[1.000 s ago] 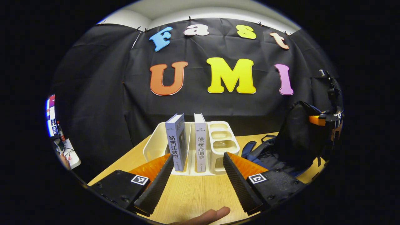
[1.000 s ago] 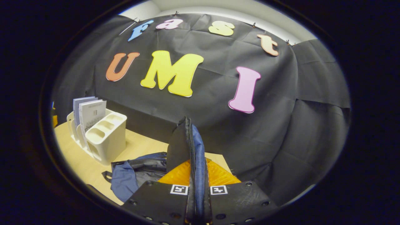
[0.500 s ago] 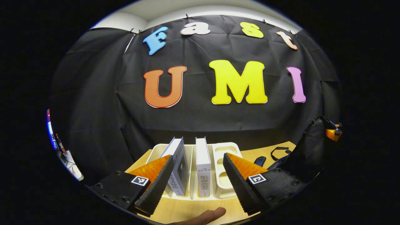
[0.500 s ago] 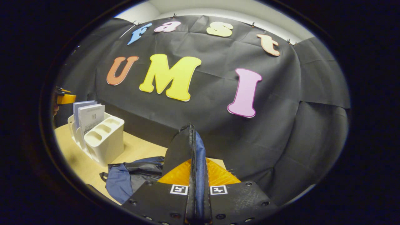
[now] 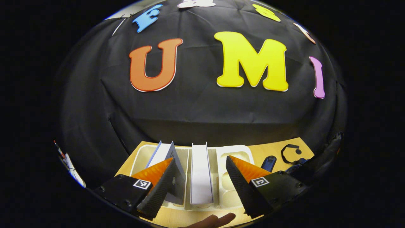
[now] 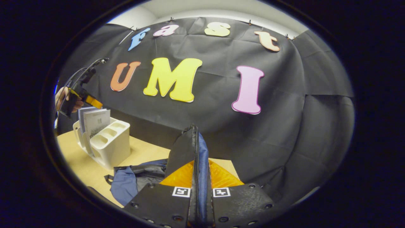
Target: Open the schoolbag, grab two books from the bookshelf and put them into the schoolbag.
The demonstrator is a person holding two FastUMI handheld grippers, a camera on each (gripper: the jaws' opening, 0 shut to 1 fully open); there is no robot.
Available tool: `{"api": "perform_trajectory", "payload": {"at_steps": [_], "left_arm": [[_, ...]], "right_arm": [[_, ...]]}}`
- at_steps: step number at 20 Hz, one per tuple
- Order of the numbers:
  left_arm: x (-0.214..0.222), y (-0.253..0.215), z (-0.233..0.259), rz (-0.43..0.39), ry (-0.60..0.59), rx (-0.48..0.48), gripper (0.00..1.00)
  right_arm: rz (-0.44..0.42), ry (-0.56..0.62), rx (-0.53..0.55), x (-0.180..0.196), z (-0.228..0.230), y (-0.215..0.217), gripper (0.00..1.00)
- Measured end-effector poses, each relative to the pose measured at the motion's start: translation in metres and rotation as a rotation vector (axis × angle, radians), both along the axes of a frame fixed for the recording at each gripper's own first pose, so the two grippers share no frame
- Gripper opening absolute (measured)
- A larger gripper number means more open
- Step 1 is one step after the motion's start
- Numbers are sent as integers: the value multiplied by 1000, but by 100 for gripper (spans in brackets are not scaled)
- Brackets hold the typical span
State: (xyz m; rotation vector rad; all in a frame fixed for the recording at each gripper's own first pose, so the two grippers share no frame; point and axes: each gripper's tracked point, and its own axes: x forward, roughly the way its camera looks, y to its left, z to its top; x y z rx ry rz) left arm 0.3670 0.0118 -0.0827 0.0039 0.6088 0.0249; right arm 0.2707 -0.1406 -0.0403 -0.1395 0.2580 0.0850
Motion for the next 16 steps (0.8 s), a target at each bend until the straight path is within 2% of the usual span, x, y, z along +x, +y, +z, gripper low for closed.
{"api": "perform_trajectory", "payload": {"at_steps": [2,3,5,6,7,8,10,13,15,16], "left_arm": [[6,1,-17,13,66,52,98],[5,-1,-26,1,99,73,98],[12,-6,-31,-12,121,86,96],[14,-7,-33,-13,136,101,91],[12,-8,-39,-12,176,110,88],[12,-11,-42,-15,203,111,80],[9,-17,-53,-64,282,112,68],[7,-9,-68,-64,383,155,62],[9,-5,-74,-76,417,176,63],[8,-6,-75,-82,422,168,55]], "right_arm": [[7,-5,6,-2,-1,-1,14],[10,-11,20,-3,1,-2,11],[17,-11,24,-4,-3,-2,14],[13,-9,24,-5,-7,-4,11],[15,-5,26,-6,-9,-4,14],[15,-3,25,-6,-10,-3,11],[17,-8,26,-9,-10,-3,11],[17,-11,30,-12,-11,-2,11],[17,-10,33,-12,-12,-1,14],[18,-5,33,-12,-14,-1,14]]}}
